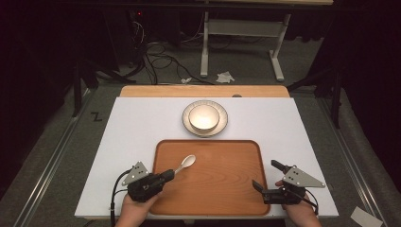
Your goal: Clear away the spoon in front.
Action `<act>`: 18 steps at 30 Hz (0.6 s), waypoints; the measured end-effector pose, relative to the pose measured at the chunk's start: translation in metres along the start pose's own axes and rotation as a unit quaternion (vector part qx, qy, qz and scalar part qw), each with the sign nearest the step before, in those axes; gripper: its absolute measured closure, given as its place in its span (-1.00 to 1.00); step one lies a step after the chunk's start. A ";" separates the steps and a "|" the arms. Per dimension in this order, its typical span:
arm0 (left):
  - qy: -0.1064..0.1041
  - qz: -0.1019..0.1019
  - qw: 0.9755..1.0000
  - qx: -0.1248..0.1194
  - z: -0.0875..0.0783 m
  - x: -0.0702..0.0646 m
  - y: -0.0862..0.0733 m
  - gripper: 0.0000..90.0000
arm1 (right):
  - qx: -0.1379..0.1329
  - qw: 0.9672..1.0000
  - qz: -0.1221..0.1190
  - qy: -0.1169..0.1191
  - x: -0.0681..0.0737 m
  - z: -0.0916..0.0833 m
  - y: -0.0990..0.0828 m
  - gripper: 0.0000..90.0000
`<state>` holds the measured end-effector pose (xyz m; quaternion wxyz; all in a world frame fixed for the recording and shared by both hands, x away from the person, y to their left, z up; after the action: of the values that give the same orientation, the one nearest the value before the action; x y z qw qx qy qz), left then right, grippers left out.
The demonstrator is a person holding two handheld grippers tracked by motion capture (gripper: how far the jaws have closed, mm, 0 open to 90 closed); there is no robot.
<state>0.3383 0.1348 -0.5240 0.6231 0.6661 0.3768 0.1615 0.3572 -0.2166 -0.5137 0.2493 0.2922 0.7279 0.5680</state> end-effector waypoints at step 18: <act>0.026 -0.001 1.000 0.003 -0.005 0.007 -0.003 0.98 | -0.002 1.000 0.006 -0.005 0.000 -0.002 0.001 -0.95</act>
<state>0.3384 0.1430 -0.5272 0.6109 0.6634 0.3940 0.1775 0.3559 -0.2174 -0.5128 0.2498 0.2988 0.7241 0.5692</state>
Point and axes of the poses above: each handheld gripper's, and its own axes: z roughly forward along the jaws, y roughly out of its top, x roughly to its left, the point moved 7 cm from there along z, roughly forward along the jaws, and after that the axes turned 9 degrees about -x, right-handed, at the moved point
